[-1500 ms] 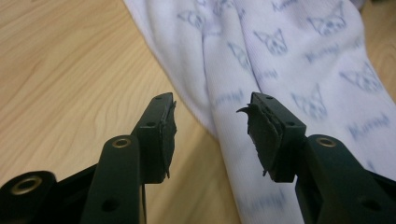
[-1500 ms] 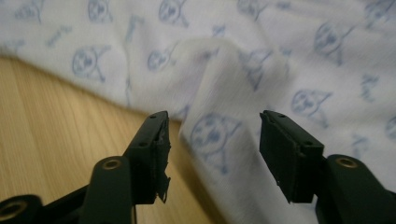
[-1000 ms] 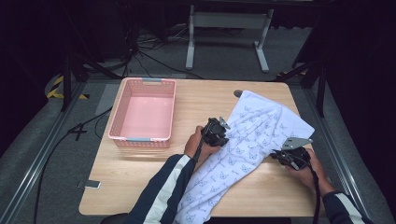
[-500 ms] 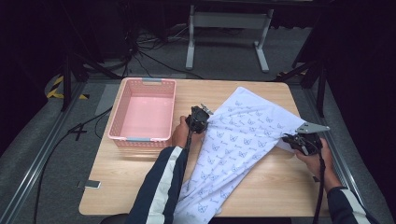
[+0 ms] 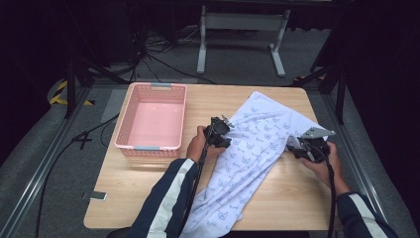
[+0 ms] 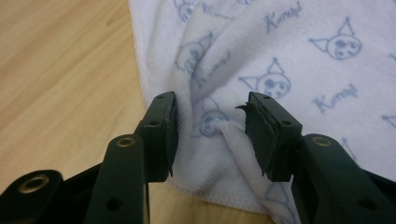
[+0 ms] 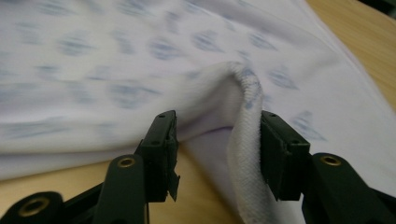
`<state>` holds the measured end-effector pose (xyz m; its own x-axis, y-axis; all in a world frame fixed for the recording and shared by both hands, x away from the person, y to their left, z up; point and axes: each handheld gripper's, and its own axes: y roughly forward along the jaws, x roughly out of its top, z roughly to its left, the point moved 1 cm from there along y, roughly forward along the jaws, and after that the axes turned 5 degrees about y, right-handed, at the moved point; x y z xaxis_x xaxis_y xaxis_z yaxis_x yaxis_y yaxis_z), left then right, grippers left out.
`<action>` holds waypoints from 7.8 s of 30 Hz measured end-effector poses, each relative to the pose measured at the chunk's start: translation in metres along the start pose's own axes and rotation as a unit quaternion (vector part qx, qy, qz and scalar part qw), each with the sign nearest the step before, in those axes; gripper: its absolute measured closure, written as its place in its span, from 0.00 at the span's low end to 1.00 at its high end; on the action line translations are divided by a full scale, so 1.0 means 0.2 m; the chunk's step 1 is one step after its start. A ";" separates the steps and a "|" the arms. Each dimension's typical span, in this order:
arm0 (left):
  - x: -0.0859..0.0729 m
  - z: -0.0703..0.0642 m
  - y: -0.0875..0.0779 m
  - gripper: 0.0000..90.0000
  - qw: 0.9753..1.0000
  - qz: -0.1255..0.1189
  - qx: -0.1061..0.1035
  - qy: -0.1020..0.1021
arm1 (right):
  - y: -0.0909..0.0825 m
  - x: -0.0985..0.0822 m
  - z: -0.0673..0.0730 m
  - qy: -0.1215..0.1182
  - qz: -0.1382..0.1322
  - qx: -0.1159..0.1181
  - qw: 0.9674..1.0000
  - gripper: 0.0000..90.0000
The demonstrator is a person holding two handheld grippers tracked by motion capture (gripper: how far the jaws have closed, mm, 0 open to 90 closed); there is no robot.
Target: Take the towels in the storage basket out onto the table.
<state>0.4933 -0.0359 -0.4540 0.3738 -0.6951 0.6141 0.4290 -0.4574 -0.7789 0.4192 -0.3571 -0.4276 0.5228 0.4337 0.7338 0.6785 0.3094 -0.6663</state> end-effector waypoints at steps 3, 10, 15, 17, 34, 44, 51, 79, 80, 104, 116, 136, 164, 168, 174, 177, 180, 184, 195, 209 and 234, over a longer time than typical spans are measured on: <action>-0.04 -0.01 0.00 0.60 1.000 -0.002 -0.003 -0.008 | -0.09 -0.01 0.20 -0.052 -0.022 0.108 0.993 0.72; -0.05 -0.02 0.02 0.68 1.000 -0.014 0.008 -0.013 | -0.14 -0.04 0.66 -0.175 -0.012 0.297 0.939 0.67; -0.05 0.00 0.02 0.81 1.000 -0.016 0.018 -0.003 | -0.08 -0.07 0.84 -0.221 0.010 0.353 0.909 0.57; -0.05 0.01 0.02 0.85 1.000 -0.019 0.015 -0.008 | -0.05 -0.07 0.88 -0.233 0.014 0.360 0.903 0.58; -0.03 0.10 0.02 0.90 0.997 0.024 0.068 0.004 | -0.16 -0.03 0.49 -0.145 -0.006 0.290 0.946 0.96; -0.04 0.13 0.02 0.90 0.998 0.017 0.062 -0.015 | -0.18 -0.10 -0.01 -0.003 -0.014 0.146 0.989 0.96; -0.04 0.11 -0.01 0.76 0.998 -0.012 0.058 -0.034 | -0.09 -0.14 -0.06 0.006 0.033 0.073 0.997 0.77; -0.44 -0.39 -0.33 0.57 0.991 -0.040 -0.109 0.068 | 0.29 0.20 0.67 -0.133 0.075 0.153 0.976 0.79; -0.44 -0.40 -0.33 0.57 0.991 -0.041 -0.110 0.066 | 0.28 0.20 0.66 -0.139 0.075 0.150 0.976 0.87; -0.09 -0.60 -0.17 0.45 0.982 -0.092 -0.159 0.045 | -0.04 0.05 0.00 0.068 0.006 0.143 0.987 0.66; 0.05 -0.65 -0.03 0.82 0.980 -0.065 -0.177 0.066 | -0.19 -0.08 -0.07 0.019 0.012 0.081 0.996 0.69; -0.52 -0.55 -0.50 0.96 0.977 -0.025 -0.202 0.068 | 0.14 -0.10 -0.14 0.061 0.042 -0.005 0.997 0.67; -0.52 -0.36 -0.49 0.54 0.988 -0.066 -0.140 -0.021 | 0.02 0.00 0.16 -0.027 -0.005 0.125 0.992 0.52; -0.43 -0.33 -0.34 0.55 0.990 -0.039 -0.135 -0.026 | 0.09 0.00 0.38 -0.078 0.021 0.165 0.983 0.53; -0.45 -0.42 -0.34 0.61 0.989 -0.027 -0.144 0.001 | 0.10 -0.05 0.33 -0.080 0.055 0.125 0.987 0.54; -0.49 -0.47 -0.38 0.66 0.990 -0.017 -0.139 0.012 | 0.05 -0.10 0.24 -0.048 0.065 0.108 0.991 0.54; -0.52 -0.50 -0.41 0.92 0.989 -0.015 -0.146 0.030 | 0.02 -0.14 0.21 -0.036 0.067 0.105 0.992 0.54; -0.55 -0.56 -0.44 0.99 0.986 -0.013 -0.161 0.043 | -0.02 -0.17 0.19 -0.031 0.073 0.091 0.993 0.54; -0.48 -0.52 -0.47 0.57 0.977 -0.080 -0.190 -0.045 | -0.04 0.05 0.28 -0.059 -0.005 0.107 0.992 0.59; -0.46 -0.63 -0.36 0.94 0.979 -0.032 -0.200 0.030 | 0.41 0.46 0.71 -0.108 0.067 0.181 0.975 0.59; -0.55 -0.70 -0.46 0.53 0.980 -0.049 -0.192 -0.007 | 0.59 0.68 0.70 -0.078 0.027 0.173 0.981 0.95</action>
<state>0.2978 0.0045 -0.4668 0.3592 -0.6308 0.6878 0.1241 -0.6982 -0.7051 0.4973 -0.1425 -0.4243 0.4488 0.5733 0.6855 0.4222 0.5401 -0.7281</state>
